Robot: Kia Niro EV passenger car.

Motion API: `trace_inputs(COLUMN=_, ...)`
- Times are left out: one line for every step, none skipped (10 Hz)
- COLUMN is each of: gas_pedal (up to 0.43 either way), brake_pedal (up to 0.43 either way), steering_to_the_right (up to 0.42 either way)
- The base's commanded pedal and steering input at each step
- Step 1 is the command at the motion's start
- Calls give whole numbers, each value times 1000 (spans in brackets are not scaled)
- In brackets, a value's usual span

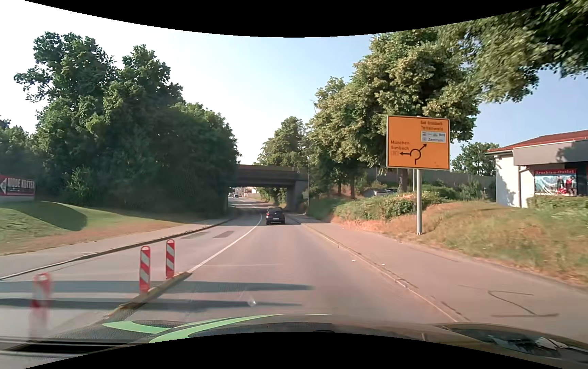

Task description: Follow the waypoints while adhering to traffic rules and regulations

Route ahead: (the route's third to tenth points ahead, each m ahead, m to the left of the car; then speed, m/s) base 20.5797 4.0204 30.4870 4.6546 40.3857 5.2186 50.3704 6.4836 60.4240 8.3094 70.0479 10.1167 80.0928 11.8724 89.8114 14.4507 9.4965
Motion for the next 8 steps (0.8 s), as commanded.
trace_inputs(gas_pedal=39, brake_pedal=0, steering_to_the_right=-21)
trace_inputs(gas_pedal=39, brake_pedal=0, steering_to_the_right=-21)
trace_inputs(gas_pedal=39, brake_pedal=0, steering_to_the_right=-21)
trace_inputs(gas_pedal=39, brake_pedal=0, steering_to_the_right=-21)
trace_inputs(gas_pedal=39, brake_pedal=0, steering_to_the_right=-20)
trace_inputs(gas_pedal=39, brake_pedal=0, steering_to_the_right=-21)
trace_inputs(gas_pedal=39, brake_pedal=0, steering_to_the_right=-20)
trace_inputs(gas_pedal=39, brake_pedal=0, steering_to_the_right=-21)
